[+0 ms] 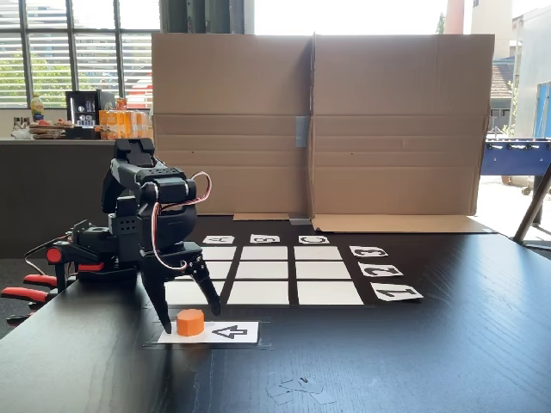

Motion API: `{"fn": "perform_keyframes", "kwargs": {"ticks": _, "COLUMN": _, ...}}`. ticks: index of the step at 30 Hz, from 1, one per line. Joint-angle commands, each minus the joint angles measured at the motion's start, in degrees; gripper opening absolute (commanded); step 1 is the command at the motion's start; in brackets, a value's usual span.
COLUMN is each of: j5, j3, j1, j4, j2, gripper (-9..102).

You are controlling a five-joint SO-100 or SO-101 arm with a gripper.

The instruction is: Pick up the round, orange token and place it in the grid on square A1.

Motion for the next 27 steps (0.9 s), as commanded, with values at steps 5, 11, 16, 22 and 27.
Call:
{"fn": "perform_keyframes", "kwargs": {"ticks": 5, "j5": -0.5, "j3": -2.6, "j1": -1.0, "j4": -0.4, "j2": 0.0, "gripper": 19}}
{"fn": "perform_keyframes", "kwargs": {"ticks": 11, "j5": -0.8, "j3": -2.6, "j1": -1.1, "j4": -0.4, "j2": -0.2, "gripper": 10}}
{"fn": "perform_keyframes", "kwargs": {"ticks": 16, "j5": -0.9, "j3": -2.6, "j1": -1.2, "j4": -0.4, "j2": 0.3, "gripper": 5}}
{"fn": "perform_keyframes", "kwargs": {"ticks": 22, "j5": -0.5, "j3": -2.3, "j1": 0.0, "j4": 0.6, "j2": 6.9, "gripper": 3}}
{"fn": "perform_keyframes", "kwargs": {"ticks": 27, "j5": 0.4, "j3": -1.5, "j1": 2.5, "j4": 1.3, "j2": 16.3, "gripper": 4}}
